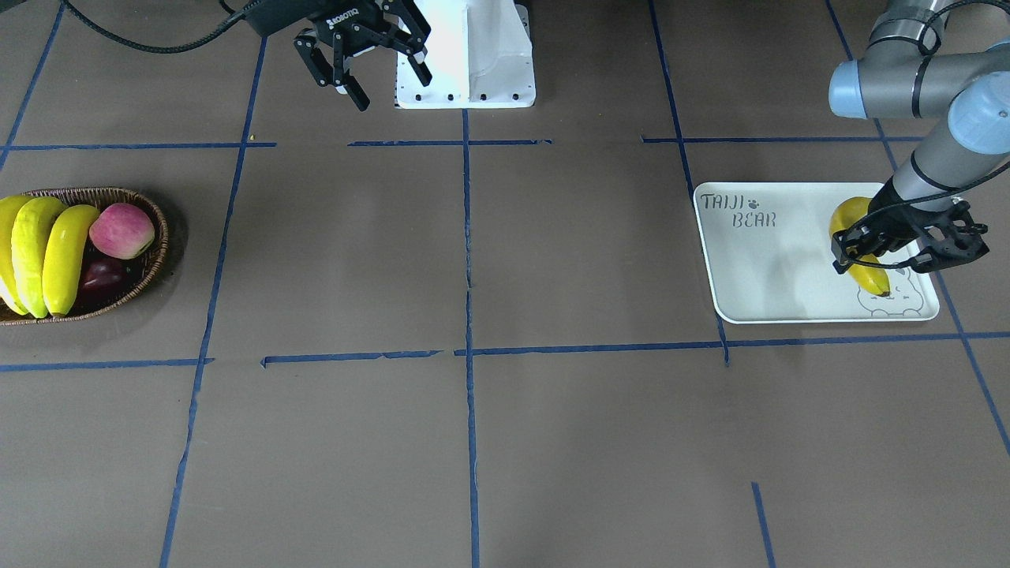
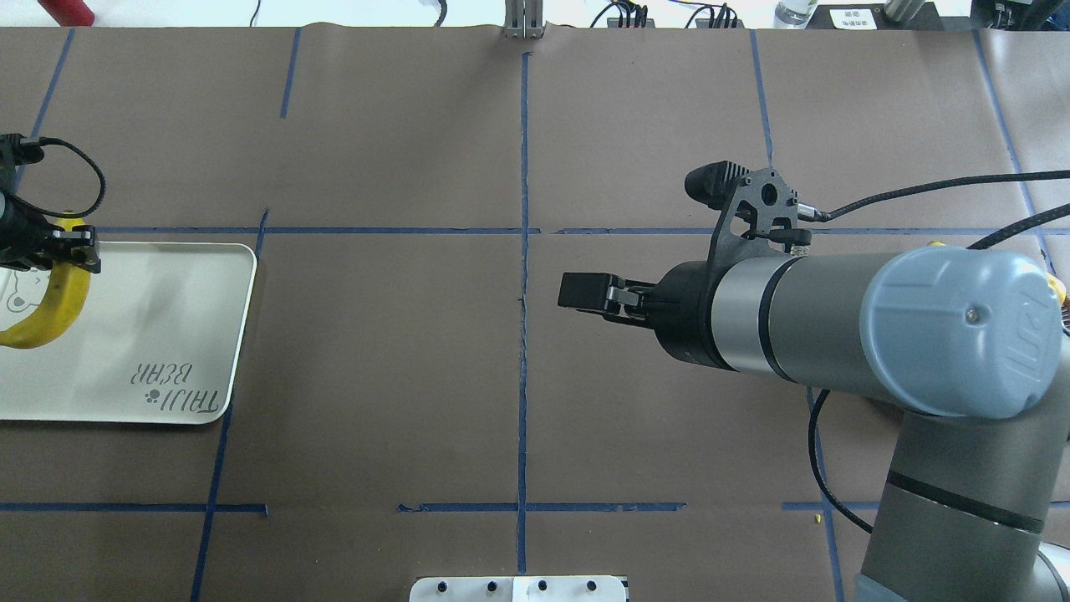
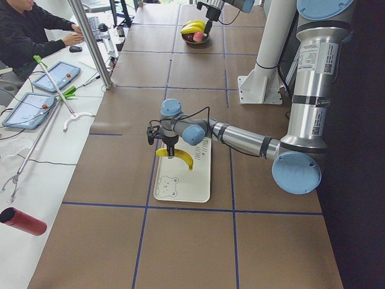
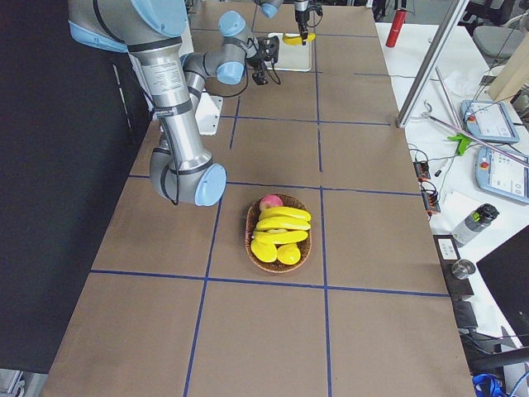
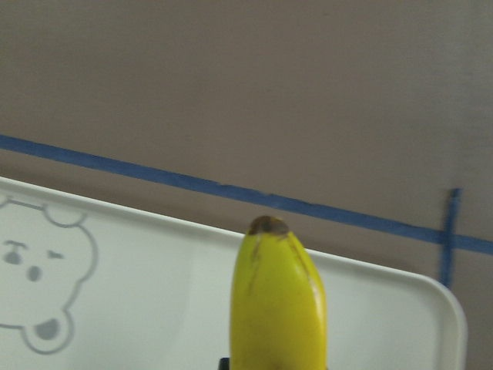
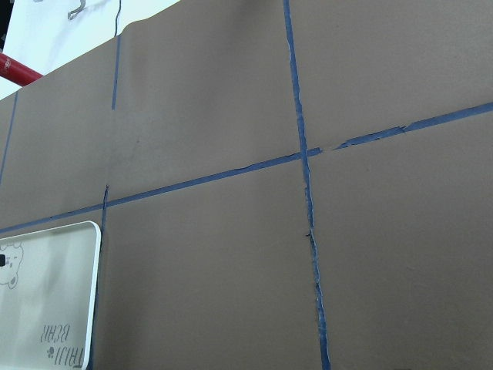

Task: Transfer all bananas from basket to plate

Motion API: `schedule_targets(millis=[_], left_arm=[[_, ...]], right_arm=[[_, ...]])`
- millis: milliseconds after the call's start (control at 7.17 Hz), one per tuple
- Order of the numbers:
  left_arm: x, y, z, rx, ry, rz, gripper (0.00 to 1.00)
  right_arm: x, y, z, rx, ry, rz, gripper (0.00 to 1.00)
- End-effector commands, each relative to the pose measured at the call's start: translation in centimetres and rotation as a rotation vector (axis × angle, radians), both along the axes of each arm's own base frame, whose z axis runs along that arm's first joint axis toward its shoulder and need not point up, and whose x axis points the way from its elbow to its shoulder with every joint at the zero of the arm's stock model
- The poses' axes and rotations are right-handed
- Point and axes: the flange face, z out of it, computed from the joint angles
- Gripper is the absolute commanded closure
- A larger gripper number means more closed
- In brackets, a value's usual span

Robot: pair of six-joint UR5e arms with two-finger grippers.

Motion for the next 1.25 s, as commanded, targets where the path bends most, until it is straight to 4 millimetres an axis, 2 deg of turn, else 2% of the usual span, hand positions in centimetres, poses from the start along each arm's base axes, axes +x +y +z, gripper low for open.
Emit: schedule_targets(millis=[0,279,418,697,836,976,1115], left_arm=[[-1.1,1.5,4.2,-0.041,-0.038,0.021,1.00],[-1.5,2.3,5.7,-0.066,-0.053,0.021,0.97],[-1.4,2.0,5.7,-0.067,-0.053,0.020,0.90],[-1.1,1.5,5.0,-0.062,-0.043,0.010,0.23],[-1.0,1.0,4.3,-0.054,-0.037,0.004,0.22],[-1.0,0.9,4.1,-0.049,-0.034,0.009,0.14],[-1.0,0.8,3.3,-0.038,-0.024,0.009,0.02]], right_arm=[[0.4,-0.6,0.3,-0.011,0.023,0.014,0.00],[2.4,-1.9,0.8,-0.043,0.082,0.039,0.00],[2.9,-2.4,0.8,-0.035,0.088,0.031,0.00],[3.5,-3.0,1.4,-0.019,0.110,0.017,0.00],[3.7,-3.3,1.7,-0.018,0.119,0.021,0.00],[3.8,-3.4,2.4,-0.018,0.137,0.020,0.00],[4.2,-3.7,3.4,0.005,0.183,0.009,0.00]])
